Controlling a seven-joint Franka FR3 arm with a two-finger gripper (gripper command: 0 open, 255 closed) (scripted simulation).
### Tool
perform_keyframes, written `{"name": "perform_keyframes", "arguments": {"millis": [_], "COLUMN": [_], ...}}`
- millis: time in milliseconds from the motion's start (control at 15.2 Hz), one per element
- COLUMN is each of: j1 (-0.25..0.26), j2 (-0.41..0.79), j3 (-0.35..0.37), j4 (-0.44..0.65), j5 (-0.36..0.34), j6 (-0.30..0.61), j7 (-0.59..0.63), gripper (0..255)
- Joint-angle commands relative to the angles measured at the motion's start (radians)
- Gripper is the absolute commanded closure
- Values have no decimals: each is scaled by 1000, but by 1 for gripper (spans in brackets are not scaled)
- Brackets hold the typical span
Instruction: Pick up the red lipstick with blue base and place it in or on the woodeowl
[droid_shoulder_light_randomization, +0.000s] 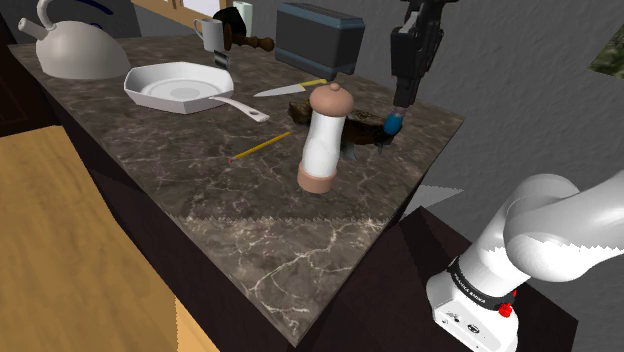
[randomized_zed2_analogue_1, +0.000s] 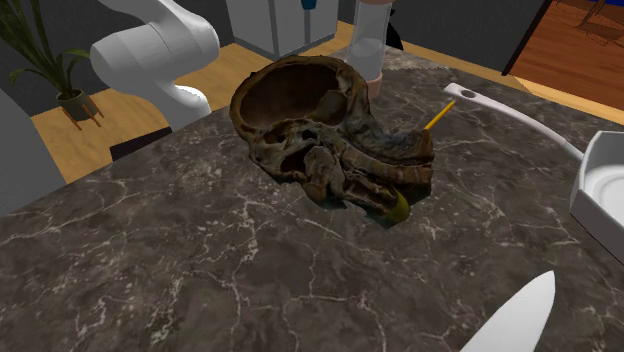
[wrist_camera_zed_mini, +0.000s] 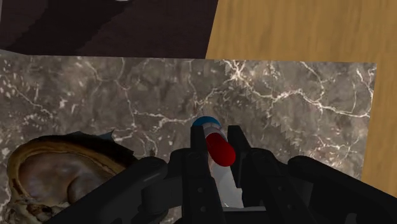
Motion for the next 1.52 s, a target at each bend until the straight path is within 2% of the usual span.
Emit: {"name": "perform_keyframes", "arguments": {"millis": [0,264,726,1056,1386,1452], "j1": [-1,-4,-49,-78,-106,-107], "j2": [13,40,223,376,556,566], "j3": [-1,-4,-72,-110,-140,-141], "j4": [42,119,282,444,663,676], "j5": [-2,-5,-93,-144,-185,-187], "j6": [-29,-79,-78,-96,-142,-145], "j7": [6,16,-93,-163,-225,-228], "gripper": [255,255,255,255,255,255]}}
